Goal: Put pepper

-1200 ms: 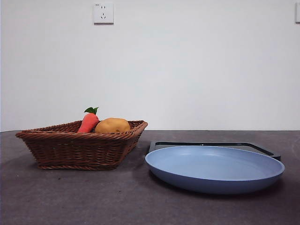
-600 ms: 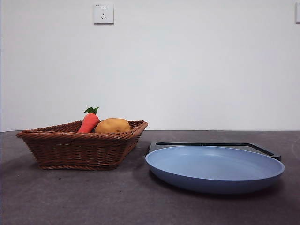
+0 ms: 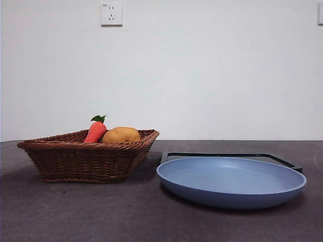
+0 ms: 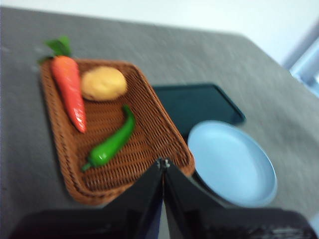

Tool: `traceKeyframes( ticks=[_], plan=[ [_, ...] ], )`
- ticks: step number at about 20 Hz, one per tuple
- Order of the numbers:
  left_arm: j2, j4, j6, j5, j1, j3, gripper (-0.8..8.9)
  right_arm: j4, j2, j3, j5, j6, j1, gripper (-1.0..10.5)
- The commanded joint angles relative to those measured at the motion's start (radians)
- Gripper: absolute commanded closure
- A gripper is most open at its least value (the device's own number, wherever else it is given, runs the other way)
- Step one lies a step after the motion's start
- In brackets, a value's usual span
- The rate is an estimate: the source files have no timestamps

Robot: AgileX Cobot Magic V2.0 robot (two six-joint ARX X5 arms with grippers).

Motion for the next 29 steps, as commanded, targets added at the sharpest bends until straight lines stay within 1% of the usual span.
traceKeyframes(
  ticks=[1, 2, 3, 6, 7, 8, 9, 10, 11, 15, 18, 22, 27, 29],
  plan=[
    [0.05, -0.082, 0.137, 0.028, 0.0, 0.062, 8.07, -0.121, 0.078, 0.092, -0.018, -0.188, 0.008, 9.4],
    [0.071, -0.125, 0.159, 0.031, -0.001, 0.087, 8.07, -0.17, 0.109, 0.124, -0.018, -0.228, 0.011, 9.4],
    [0.088, -0.155, 0.172, 0.028, 0.0, 0.107, 8.07, -0.204, 0.137, 0.145, -0.018, -0.252, 0.011, 9.4],
    [0.095, -0.161, 0.177, 0.028, 0.0, 0.113, 8.02, -0.212, 0.162, 0.149, -0.016, -0.253, 0.011, 9.3],
    [0.094, -0.161, 0.177, 0.027, 0.0, 0.113, 7.58, -0.212, 0.164, 0.149, -0.014, -0.253, 0.011, 8.9],
    [0.094, -0.161, 0.177, 0.027, 0.0, 0.113, 6.58, -0.212, 0.165, 0.149, -0.013, -0.252, 0.011, 8.2],
    [0.094, -0.158, 0.177, 0.027, 0.0, 0.113, 5.03, -0.212, 0.165, 0.149, -0.011, -0.244, 0.011, 7.0],
    [0.094, -0.155, 0.176, 0.027, -0.001, 0.113, 4.18, -0.212, 0.165, 0.149, -0.01, -0.229, 0.011, 6.3],
    [0.094, -0.154, 0.176, 0.027, -0.001, 0.113, 4.08, -0.212, 0.167, 0.149, -0.011, -0.214, 0.011, 6.0],
    [0.094, -0.154, 0.176, 0.028, -0.001, 0.113, 4.09, -0.212, 0.193, 0.149, -0.011, -0.211, 0.011, 6.1],
    [0.094, -0.154, 0.175, 0.031, -0.001, 0.113, 4.09, -0.211, 0.261, 0.149, -0.011, -0.208, 0.011, 6.1],
    [0.094, -0.154, 0.175, 0.031, -0.001, 0.113, 4.09, -0.167, 0.44, 0.149, -0.011, -0.208, 0.029, 6.2],
    [0.094, -0.154, 0.172, 0.033, -0.001, 0.113, 4.09, -0.049, 0.692, 0.149, -0.009, -0.207, 0.084, 6.4],
    [0.094, -0.154, 0.169, 0.033, -0.001, 0.113, 4.09, -0.012, 0.781, 0.149, 0.024, -0.208, 0.108, 6.4]
  ],
)
